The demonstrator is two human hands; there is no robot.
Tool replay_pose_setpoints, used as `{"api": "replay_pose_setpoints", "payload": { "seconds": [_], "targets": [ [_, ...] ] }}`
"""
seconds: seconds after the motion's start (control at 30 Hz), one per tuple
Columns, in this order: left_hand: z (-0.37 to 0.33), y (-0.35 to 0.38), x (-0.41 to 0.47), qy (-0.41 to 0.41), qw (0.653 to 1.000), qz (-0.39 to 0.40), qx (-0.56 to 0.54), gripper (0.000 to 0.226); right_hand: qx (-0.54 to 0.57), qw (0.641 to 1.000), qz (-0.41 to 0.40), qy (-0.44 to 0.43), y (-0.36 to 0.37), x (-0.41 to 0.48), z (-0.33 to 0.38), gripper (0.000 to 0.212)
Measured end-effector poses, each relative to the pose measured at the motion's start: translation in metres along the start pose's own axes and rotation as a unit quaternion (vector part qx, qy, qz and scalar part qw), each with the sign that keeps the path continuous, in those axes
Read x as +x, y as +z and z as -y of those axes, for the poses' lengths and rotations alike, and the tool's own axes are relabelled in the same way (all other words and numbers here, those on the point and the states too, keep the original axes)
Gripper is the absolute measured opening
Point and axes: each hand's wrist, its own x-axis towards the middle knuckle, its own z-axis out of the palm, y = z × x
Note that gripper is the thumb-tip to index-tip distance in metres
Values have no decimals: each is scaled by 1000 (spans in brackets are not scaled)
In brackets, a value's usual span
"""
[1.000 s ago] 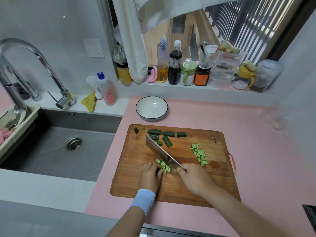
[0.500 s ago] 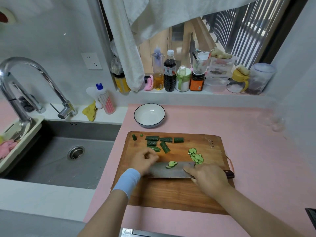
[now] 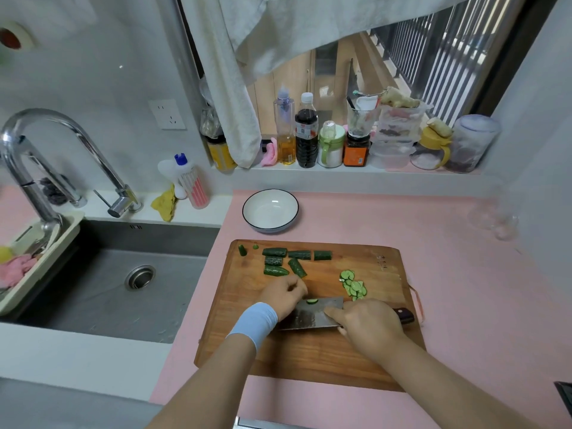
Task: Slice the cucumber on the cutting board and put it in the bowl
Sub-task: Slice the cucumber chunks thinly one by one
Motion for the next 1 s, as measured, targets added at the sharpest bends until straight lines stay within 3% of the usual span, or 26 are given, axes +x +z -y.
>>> {"api": "replay_pose_setpoints", "payload": {
  "seconds": [0.1, 0.17, 0.27, 0.33, 0.5, 0.6, 0.67, 0.73, 0.8, 0.9, 1.0],
  "targets": [
    [-4, 2, -4, 18, 997, 64, 40, 34, -4, 1000, 19, -8, -11, 2, 3, 34],
    [-4, 0, -4, 10, 996, 47, 77, 45, 3, 1000, 13, -7, -14, 2, 4, 24],
    [-2, -3, -6, 19, 997, -2, 69, 54, 34, 999, 19, 2, -16, 2, 4, 28],
    [-2, -3, -7, 35, 997, 11, 75, 55, 41, 999, 23, 5, -19, 4, 5, 28],
    [5, -1, 2, 49, 965, 67, 248, 67, 35, 999, 32, -2, -22, 5, 11, 28],
    [5, -12, -1, 30, 981, -16, 191, 39, 42, 998, 42, 4, -23, 3, 12, 23],
    [4, -23, -9, -3, 988, -130, 84, 37, 47, 998, 38, 10, -23, 3, 12, 23],
    [10, -33, -17, -40, 965, -255, -48, 40, 68, 997, 36, 32, -23, 2, 12, 28],
    [22, -43, -21, -82, 931, -330, -131, 38, 125, 989, 27, 76, -25, 0, 12, 36],
    [42, -47, -25, -149, 931, -325, -74, 37, 242, 957, 19, 156, -27, -1, 13, 34],
    [49, -29, -25, -169, 955, -238, 44, 38, 361, 902, 50, 232, -25, 2, 15, 26]
  ]
}}
